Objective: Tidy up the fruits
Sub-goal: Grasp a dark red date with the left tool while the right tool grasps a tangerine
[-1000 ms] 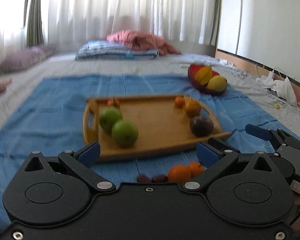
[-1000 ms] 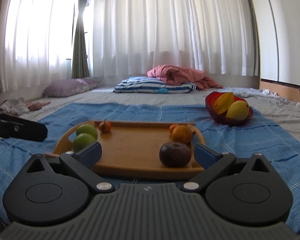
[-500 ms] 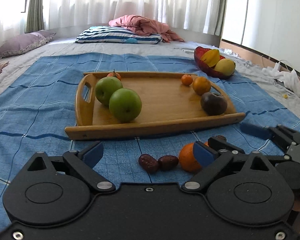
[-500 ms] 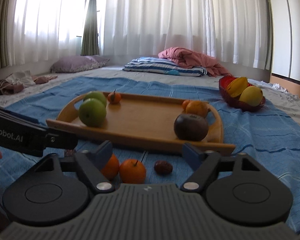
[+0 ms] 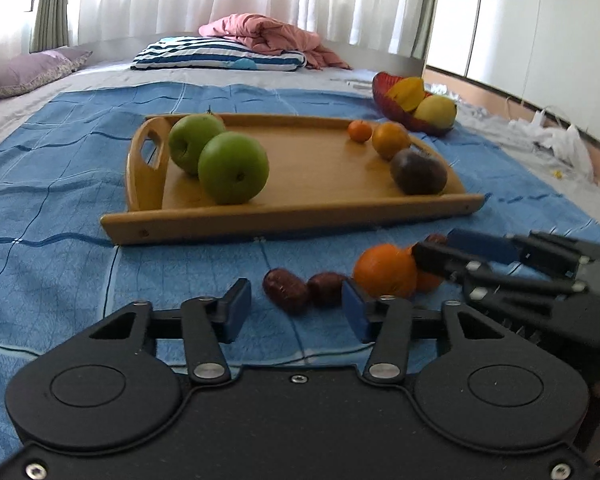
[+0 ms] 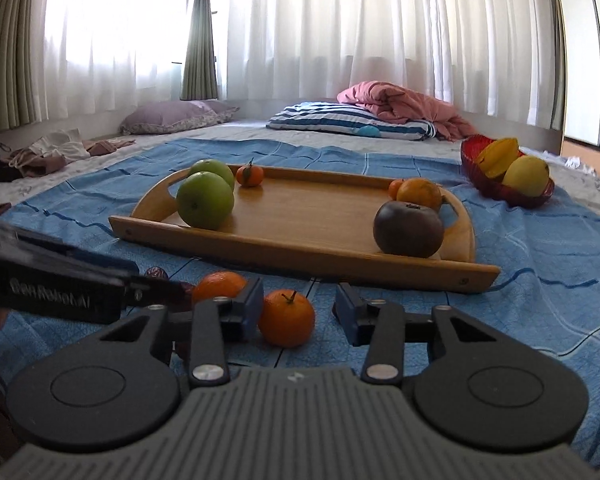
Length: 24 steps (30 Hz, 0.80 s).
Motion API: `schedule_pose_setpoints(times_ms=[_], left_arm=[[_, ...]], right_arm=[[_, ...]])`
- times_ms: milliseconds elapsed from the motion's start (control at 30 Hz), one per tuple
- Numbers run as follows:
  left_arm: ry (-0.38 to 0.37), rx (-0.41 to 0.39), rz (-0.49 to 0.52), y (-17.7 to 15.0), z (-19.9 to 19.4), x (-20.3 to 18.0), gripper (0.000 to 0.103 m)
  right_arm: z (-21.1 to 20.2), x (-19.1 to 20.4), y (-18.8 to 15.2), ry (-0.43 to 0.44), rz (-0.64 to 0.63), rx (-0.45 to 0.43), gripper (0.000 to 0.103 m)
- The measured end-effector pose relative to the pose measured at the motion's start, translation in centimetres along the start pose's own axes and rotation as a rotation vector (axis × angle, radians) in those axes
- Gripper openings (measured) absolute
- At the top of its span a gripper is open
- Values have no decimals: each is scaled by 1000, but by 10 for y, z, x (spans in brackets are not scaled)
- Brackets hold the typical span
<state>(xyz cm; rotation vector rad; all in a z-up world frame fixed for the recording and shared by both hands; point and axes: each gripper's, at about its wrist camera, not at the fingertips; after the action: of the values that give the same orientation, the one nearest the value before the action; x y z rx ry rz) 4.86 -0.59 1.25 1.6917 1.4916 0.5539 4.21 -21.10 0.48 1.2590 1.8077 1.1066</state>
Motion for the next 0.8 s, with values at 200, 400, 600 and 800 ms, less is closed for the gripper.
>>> schedule_pose_setpoints(times_ms=[200, 400, 600, 800], left_arm=[[38, -21, -14, -2, -2, 5, 35], [40, -14, -25, 4, 3, 11, 33], [67, -15, -12, 3, 13, 4, 32], [70, -15, -30, 4, 18, 6, 31]], right_arm=[[-1, -12, -1, 52, 63, 16, 49], [-7, -13, -3, 71, 53, 25, 48], [-2, -14, -3, 61, 70, 34, 48], [4, -15, -3, 70, 82, 39, 48]])
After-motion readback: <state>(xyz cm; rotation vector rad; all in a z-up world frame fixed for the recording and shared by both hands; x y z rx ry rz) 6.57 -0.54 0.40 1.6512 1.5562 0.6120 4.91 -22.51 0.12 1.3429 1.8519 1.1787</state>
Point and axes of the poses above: each gripper's, at about its wrist camera, not at the fingertips, and z roughly the way its jaws point, x to its left, y to its top, and after that the axes turned 5 degrees about -z, right-handed
